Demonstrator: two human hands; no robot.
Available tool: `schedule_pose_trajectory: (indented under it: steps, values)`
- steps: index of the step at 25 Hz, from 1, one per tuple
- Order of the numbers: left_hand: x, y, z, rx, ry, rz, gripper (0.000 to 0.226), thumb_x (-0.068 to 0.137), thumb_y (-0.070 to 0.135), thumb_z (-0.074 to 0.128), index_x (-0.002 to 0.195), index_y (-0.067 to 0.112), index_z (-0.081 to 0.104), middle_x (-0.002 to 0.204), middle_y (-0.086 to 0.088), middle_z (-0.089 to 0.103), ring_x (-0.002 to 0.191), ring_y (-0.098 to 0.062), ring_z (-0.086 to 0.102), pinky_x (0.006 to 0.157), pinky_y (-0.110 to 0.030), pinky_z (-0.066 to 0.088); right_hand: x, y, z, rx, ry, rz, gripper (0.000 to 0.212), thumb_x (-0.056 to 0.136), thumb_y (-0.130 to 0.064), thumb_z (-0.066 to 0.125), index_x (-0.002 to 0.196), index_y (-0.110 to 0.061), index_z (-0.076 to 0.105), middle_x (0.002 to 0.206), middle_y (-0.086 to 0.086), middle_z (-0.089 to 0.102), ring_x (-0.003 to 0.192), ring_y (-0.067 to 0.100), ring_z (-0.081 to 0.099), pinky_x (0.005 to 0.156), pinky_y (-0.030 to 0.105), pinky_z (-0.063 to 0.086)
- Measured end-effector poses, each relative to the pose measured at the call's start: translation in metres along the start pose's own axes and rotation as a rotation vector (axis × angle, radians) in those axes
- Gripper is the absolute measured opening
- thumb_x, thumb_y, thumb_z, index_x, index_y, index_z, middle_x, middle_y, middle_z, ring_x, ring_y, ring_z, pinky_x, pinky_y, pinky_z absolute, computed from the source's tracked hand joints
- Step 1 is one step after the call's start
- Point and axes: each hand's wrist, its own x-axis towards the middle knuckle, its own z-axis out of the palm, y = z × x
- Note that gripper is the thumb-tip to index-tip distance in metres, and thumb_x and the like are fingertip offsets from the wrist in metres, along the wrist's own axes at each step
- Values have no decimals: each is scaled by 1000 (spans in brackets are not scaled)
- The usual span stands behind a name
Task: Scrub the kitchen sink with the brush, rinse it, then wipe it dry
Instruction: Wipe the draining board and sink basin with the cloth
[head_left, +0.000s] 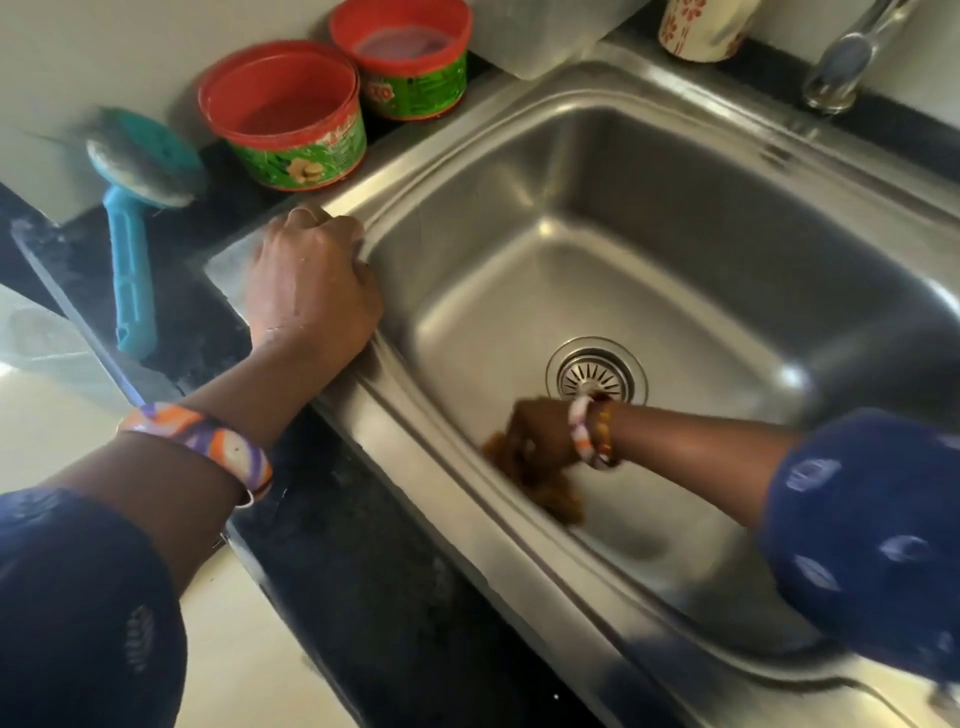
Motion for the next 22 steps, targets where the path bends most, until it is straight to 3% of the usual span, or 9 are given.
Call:
schedule_pose_trajectory:
  steps: [2,5,7,9,11,14,18,20,22]
  values:
    - [1,-2,0,6,-10,5,23,84,9,49,101,6,65,115,-17,55,111,-36,47,81,-40,42,-16,10,9,-43,-163,-7,21,80,-2,65,100,3,71,88,22,70,73,23,60,76,31,49]
    - [2,-2,0,28,-32,10,20,83,9,50,97,4,63,113,-19,55,111,-37,45,83,-42,41,-24,15,20,-73,-364,43,22,77,-8,64,96,1,71,62,-5,59,52,1,50,62,24,43]
    - [2,-1,0,42,-50,16,22,83,9,51,100,3,63,114,-19,54,113,-37,44,86,-43,40,-33,11,19,-77,-452,65,10,76,-8,62,81,-8,71,55,-8,56,44,-5,51,53,20,42]
    - [2,-2,-2,57,-52,23,22,84,9,51,101,2,62,114,-21,53,113,-38,43,88,-44,40,-41,-6,4,181,-328,138,17,83,4,58,79,-9,67,47,-9,58,44,-6,53,52,15,45]
    - [1,-3,-4,55,-48,47,24,84,9,52,104,1,62,116,-22,53,114,-39,43,89,-46,41,-45,-30,-16,539,4,161,18,87,3,56,102,1,66,56,-9,61,57,3,56,61,21,49]
    - [-5,1,-6,-8,-21,214,29,85,6,52,110,3,65,117,-20,57,111,-39,48,81,-48,45,-62,-54,-13,687,168,209,15,90,-6,51,99,-11,63,66,-3,54,56,8,50,48,16,44]
    - [-12,5,-5,-15,-151,471,31,90,10,51,115,14,67,124,-7,61,113,-31,56,82,-46,50,-131,-43,24,585,45,307,17,84,-10,58,73,-22,62,51,-11,58,48,3,52,49,18,47]
    - [-8,21,-2,142,-389,651,35,94,19,46,125,26,60,133,4,53,122,-18,50,93,-37,47,-161,-35,29,344,-30,393,13,83,-19,60,88,-16,71,75,-4,69,69,15,63,69,29,54]
    - [0,50,6,210,-501,889,37,96,27,41,131,32,52,137,11,47,128,-10,43,100,-31,42,-171,-32,29,36,-147,465,26,86,-30,58,101,-13,71,99,6,71,91,25,65,82,28,52]
